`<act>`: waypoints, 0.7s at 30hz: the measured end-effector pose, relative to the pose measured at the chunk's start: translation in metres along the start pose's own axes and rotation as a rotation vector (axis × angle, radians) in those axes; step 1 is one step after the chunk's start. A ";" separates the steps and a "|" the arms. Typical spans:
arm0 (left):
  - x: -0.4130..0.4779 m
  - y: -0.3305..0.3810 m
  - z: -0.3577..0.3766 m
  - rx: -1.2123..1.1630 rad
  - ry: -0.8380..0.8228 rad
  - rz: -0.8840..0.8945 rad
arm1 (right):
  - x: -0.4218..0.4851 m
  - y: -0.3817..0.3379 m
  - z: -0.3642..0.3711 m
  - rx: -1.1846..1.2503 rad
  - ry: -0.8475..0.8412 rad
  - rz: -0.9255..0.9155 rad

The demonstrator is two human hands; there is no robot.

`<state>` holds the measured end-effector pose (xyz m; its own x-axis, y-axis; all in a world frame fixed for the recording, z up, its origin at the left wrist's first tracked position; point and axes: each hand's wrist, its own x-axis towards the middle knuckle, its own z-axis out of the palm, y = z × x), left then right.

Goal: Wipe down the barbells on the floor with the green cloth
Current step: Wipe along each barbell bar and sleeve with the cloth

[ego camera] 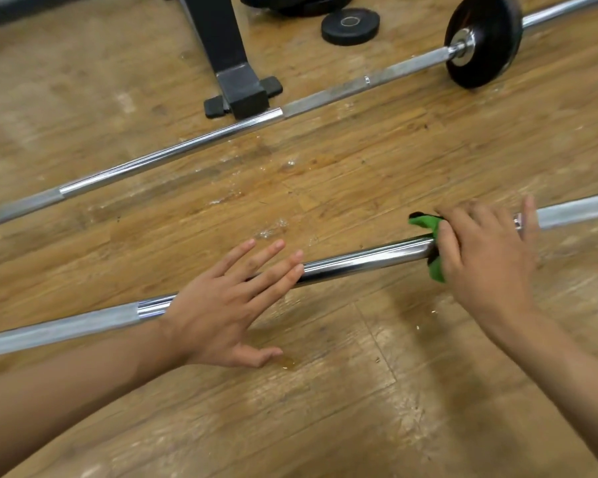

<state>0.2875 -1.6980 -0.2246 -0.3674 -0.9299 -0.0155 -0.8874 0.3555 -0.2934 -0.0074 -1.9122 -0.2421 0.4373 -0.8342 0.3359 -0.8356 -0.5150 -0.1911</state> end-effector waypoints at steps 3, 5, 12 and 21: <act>0.002 -0.002 -0.002 -0.015 -0.017 0.002 | -0.008 -0.040 0.000 0.026 -0.006 0.028; 0.003 -0.005 -0.003 -0.026 -0.020 -0.002 | -0.020 -0.083 0.010 0.084 -0.005 -0.169; 0.007 -0.013 -0.002 -0.060 -0.049 -0.024 | -0.003 -0.026 0.018 0.077 0.070 -0.214; 0.013 -0.015 -0.001 -0.090 -0.082 -0.092 | -0.012 -0.099 0.025 0.193 0.013 -0.285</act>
<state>0.2962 -1.7151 -0.2191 -0.2627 -0.9623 -0.0712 -0.9391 0.2719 -0.2102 0.0790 -1.8561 -0.2501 0.6386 -0.6498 0.4123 -0.6017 -0.7556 -0.2589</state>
